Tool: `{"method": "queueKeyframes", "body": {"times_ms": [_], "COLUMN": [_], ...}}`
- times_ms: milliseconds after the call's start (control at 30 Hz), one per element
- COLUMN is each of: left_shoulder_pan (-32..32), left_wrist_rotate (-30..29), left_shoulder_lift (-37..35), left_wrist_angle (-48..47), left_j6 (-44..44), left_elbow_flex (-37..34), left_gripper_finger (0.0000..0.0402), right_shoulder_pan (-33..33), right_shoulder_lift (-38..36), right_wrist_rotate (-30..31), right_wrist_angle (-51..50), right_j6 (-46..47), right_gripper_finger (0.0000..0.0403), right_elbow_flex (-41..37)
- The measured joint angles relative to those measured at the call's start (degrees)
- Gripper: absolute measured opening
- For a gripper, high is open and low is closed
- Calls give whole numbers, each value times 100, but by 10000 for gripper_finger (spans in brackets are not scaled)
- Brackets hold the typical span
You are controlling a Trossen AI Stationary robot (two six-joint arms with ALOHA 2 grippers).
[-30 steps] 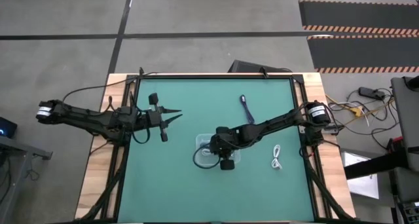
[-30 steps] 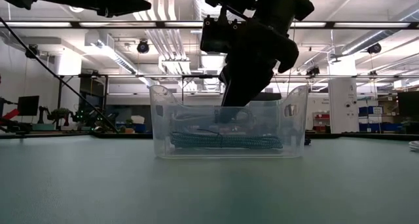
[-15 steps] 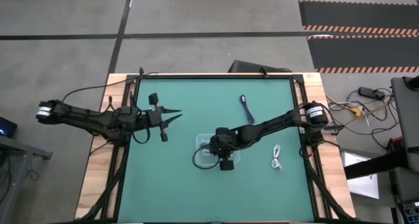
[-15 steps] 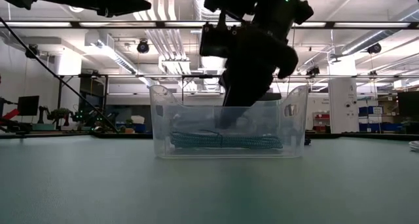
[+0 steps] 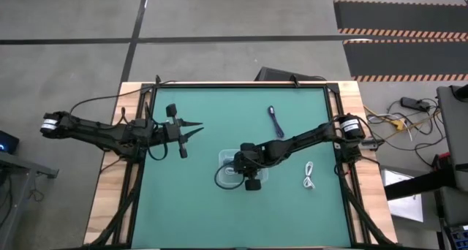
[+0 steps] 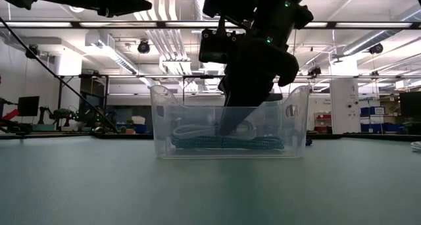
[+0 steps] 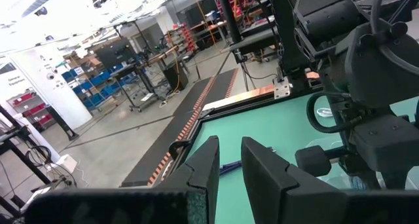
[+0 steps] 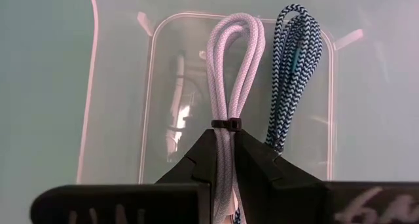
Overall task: Pick and place USB-C Cables
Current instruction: Put the top white charger cable into the transparent bin, then put the purple charger cable into the transparent bin
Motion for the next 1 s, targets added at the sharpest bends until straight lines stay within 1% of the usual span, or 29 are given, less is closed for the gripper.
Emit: {"method": "queueKeyframes", "body": {"times_ms": [233, 533, 667, 833, 1000], "left_shoulder_pan": [0, -2, -1, -1, -2], "left_wrist_rotate": [0, 0, 0, 0, 0], "left_shoulder_lift": [0, 0, 0, 0, 0], "left_wrist_angle": [-1, -1, 1, 2, 3], "left_j6": [0, 0, 0, -1, -2], "left_elbow_flex": [7, 7, 7, 7, 7], "left_gripper_finger": [49, 49, 49, 49, 49], "right_shoulder_pan": [1, 0, 0, 4, 15], "right_shoulder_lift": [0, -4, -58, -196, -389], "right_wrist_rotate": [-6, -15, -46, -82, -79], "right_wrist_angle": [1, 5, -9, -40, -53], "right_j6": [6, 61, 80, 123, 227], "right_gripper_finger": [34, 90, 107, 117, 116], "right_elbow_flex": [0, 2, 2, 0, 0]}}
